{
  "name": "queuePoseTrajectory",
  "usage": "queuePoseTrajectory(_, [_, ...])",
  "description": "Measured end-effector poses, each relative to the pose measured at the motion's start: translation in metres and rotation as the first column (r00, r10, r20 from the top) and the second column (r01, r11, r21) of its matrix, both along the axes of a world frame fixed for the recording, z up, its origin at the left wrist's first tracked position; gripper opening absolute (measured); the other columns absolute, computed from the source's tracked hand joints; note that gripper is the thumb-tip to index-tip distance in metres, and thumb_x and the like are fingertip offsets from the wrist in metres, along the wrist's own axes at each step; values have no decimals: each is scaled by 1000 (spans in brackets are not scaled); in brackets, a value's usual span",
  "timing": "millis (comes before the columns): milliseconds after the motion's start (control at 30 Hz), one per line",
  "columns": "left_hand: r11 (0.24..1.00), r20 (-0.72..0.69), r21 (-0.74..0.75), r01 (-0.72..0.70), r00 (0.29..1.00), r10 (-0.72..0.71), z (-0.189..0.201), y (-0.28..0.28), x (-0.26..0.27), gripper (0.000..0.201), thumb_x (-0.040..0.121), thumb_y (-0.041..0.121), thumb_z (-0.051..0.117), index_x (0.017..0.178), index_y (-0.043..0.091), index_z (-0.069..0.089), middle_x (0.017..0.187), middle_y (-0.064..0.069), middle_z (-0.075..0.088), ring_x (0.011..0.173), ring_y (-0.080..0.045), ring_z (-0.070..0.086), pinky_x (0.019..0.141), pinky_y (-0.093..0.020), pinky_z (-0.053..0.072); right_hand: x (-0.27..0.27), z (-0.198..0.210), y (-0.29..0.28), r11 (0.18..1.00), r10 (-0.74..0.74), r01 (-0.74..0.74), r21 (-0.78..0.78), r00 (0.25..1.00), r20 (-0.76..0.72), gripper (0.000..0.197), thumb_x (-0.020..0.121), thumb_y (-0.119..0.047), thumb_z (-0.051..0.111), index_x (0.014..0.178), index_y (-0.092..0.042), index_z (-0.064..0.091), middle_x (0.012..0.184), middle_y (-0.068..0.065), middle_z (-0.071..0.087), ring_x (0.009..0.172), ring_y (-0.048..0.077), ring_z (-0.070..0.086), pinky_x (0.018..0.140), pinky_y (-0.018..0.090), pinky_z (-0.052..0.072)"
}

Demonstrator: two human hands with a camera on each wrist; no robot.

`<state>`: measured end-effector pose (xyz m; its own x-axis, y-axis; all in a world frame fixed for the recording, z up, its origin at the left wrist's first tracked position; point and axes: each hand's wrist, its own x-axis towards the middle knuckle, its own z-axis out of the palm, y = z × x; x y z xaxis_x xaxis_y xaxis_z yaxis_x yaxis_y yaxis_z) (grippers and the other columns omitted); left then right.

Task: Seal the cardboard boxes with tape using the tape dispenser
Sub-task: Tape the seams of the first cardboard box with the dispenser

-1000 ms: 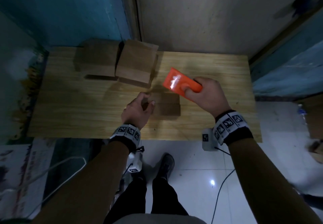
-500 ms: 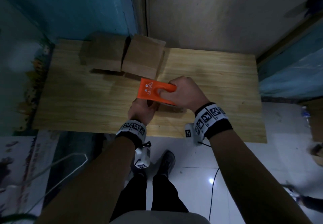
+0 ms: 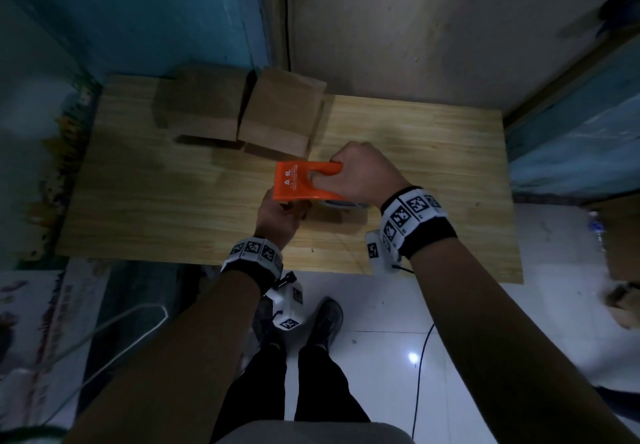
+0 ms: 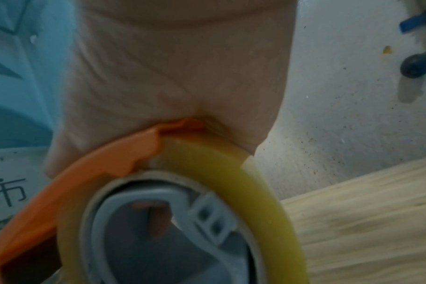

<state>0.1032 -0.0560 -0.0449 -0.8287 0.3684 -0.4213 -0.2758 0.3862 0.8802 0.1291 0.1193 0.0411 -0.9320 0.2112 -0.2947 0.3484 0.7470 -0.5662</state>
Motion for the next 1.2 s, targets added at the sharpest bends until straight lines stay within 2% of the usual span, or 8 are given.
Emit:
queuePoseTrajectory(133, [994,129,98,-49,991,36,12,-4,-2,3,93,24,65,94,26,63,93,-4,68,86,-22,65,79,-47,57,-5,-2,0,1000,2,-2,2,1000,24,57,76,-66,61,53,-14,58,47,3,55,43,17,54,46,29,40])
queuePoseTrajectory(267, [945,436,183,-270,884,168,7,-18,-4,16,94,28,52,100,22,67,111,-2,69,109,-19,61,89,-46,54,-7,-1,-1,1000,-3,2,15,999,40,59,76,-67,61,54,-11,61,48,3,57,44,17,55,46,28,40])
queuePoseTrajectory(367, [911,501,211,-354,839,210,5,-23,-11,42,92,41,40,117,13,57,117,-1,69,121,-23,56,92,-46,46,-10,1,-4,999,5,-8,44,998,57,56,76,-65,62,51,-16,56,47,0,55,44,15,54,46,26,37])
queuePoseTrajectory(433, [931,465,180,-318,862,204,10,-20,-14,46,95,48,38,124,18,58,118,1,68,117,-18,56,93,-44,43,-12,2,-6,997,7,-11,71,998,60,56,75,-66,63,52,-16,56,50,0,56,47,16,55,48,26,38])
queuePoseTrajectory(600, [957,390,135,-257,902,187,17,-12,-15,18,95,24,57,84,25,71,102,1,69,107,-20,58,98,-46,45,-12,3,-8,997,-4,-1,80,998,67,56,76,-68,62,53,-17,58,51,1,58,49,16,57,49,25,38])
queuePoseTrajectory(767, [931,340,168,-324,906,254,11,-7,-8,17,96,27,57,84,22,68,90,3,67,91,-17,57,80,-35,45,-7,4,-5,998,-6,1,66,997,71,56,78,-67,61,52,-17,56,49,-1,55,48,16,55,48,25,36])
queuePoseTrajectory(1033, [958,-105,174,-230,963,250,14,-1,4,10,97,19,57,87,16,60,76,7,62,61,7,56,58,-12,47,1,2,2,1000,-28,27,16,998,55,55,84,-65,60,59,-16,63,52,0,60,48,14,59,47,23,41])
queuePoseTrajectory(1200, [972,-220,164,-170,954,204,2,1,8,13,99,22,52,98,12,61,90,-3,67,85,-18,65,75,-38,56,0,2,0,999,-18,16,46,998,53,56,84,-65,59,58,-15,62,52,1,58,49,16,57,47,25,38])
